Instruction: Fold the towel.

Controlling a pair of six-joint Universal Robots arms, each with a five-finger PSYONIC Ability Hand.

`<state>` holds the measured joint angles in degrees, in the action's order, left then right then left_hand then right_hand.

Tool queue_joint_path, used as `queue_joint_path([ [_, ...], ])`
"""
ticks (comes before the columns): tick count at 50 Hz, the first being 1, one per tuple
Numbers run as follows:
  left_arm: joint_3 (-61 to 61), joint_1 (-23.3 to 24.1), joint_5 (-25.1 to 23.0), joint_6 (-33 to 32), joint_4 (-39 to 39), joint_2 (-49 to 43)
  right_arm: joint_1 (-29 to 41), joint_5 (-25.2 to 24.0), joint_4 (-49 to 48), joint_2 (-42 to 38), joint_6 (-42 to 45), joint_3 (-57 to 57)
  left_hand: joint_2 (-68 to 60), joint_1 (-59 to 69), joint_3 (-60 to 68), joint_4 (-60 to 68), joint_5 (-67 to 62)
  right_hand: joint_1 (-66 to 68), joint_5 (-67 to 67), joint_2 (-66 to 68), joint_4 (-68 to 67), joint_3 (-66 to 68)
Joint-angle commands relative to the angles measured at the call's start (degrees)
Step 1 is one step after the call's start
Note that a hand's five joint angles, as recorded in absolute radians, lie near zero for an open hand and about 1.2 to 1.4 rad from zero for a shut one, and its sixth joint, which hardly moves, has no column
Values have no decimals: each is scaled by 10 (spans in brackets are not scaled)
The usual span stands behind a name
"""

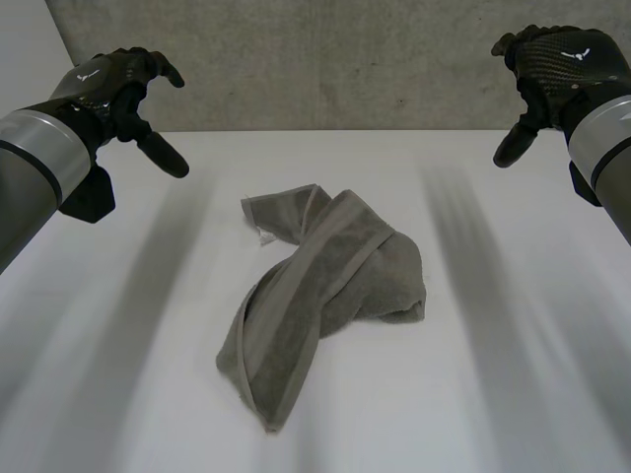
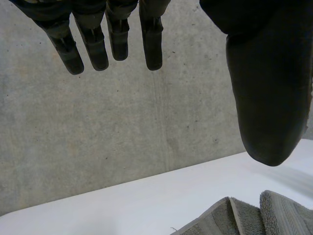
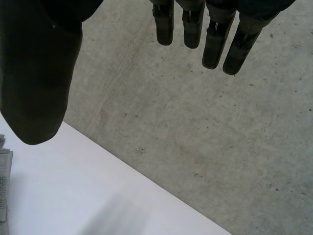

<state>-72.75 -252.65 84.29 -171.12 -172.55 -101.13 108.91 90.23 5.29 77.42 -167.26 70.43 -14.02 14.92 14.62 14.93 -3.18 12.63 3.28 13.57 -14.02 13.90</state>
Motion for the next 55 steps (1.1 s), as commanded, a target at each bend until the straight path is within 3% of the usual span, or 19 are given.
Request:
queue_joint_path([
  [1,0,1,0,0,-1,0,0,0,2,0,1,1,28,-37,-34,-37,20,-26,-33,-36,40,-39],
  [13,-9,11,-6,1,-5,0,0,-6,2,0,16,7,16,-25,-22,-25,8,-26,-33,-36,40,-39],
  [17,-10,37,-62,-3,-4,-7,3,-34,16,-18,62,12,16,-25,-22,-25,8,-26,-33,-36,40,-39],
  [19,-14,40,-120,-12,-4,-19,9,-61,34,-54,109,18,15,-24,-20,-24,6,-26,-33,-36,40,-39],
  [26,-37,58,-170,-75,-5,-89,19,-89,42,-127,143,26,9,-19,-15,-19,1,-26,-33,-36,40,-39],
  [33,-43,113,-166,-145,-52,-187,35,-85,20,-207,107,44,9,-18,-15,-19,1,-7,-14,-17,21,-20],
  [42,-46,122,-151,-149,-118,-241,38,-91,-50,-226,-14,81,3,-12,-9,-12,-6,149,143,140,-136,137],
  [55,6,141,-66,-155,-156,-336,75,-90,-88,-277,-32,70,-78,69,72,69,-86,361,355,352,-348,349],
])
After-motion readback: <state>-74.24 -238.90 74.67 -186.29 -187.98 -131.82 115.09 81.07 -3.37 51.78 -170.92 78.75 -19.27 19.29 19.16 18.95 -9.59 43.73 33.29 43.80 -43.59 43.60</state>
